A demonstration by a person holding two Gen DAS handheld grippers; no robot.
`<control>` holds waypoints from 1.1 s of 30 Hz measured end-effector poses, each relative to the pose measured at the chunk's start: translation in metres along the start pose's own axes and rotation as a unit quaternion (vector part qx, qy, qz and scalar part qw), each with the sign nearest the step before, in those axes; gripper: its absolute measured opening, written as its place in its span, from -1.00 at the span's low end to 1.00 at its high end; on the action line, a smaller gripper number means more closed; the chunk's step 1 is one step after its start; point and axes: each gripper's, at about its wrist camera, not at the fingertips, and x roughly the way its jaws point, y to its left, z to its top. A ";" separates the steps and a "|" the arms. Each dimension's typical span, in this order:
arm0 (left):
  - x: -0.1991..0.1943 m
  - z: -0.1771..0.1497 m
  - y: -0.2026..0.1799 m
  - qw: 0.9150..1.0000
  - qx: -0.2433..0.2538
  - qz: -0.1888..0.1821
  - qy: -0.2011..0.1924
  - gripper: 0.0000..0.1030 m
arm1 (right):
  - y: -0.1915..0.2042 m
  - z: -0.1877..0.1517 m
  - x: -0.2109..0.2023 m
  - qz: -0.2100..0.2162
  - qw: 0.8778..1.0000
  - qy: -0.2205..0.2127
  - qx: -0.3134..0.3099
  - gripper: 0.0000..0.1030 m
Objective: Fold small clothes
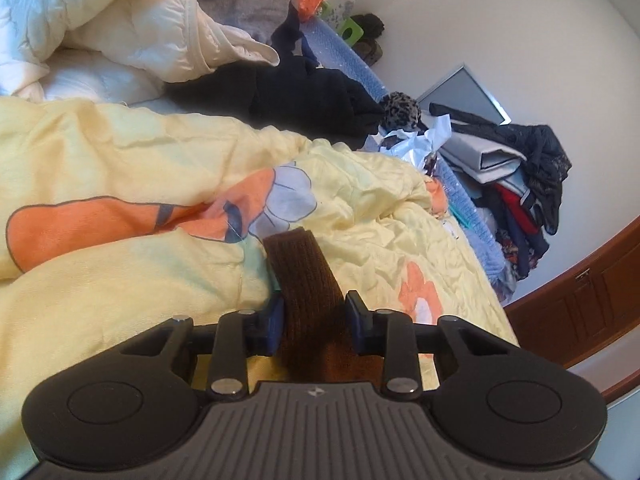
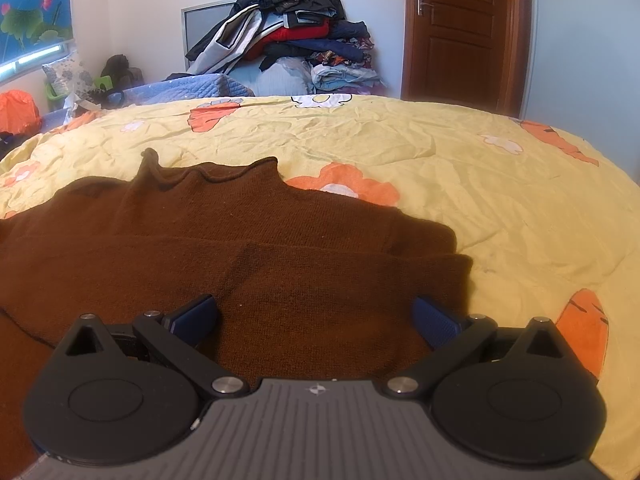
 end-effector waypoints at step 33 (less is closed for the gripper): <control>-0.184 -0.328 -0.127 0.900 0.396 -0.180 0.029 0.76 | -0.010 0.006 -0.005 0.033 0.999 0.003 0.029 1.00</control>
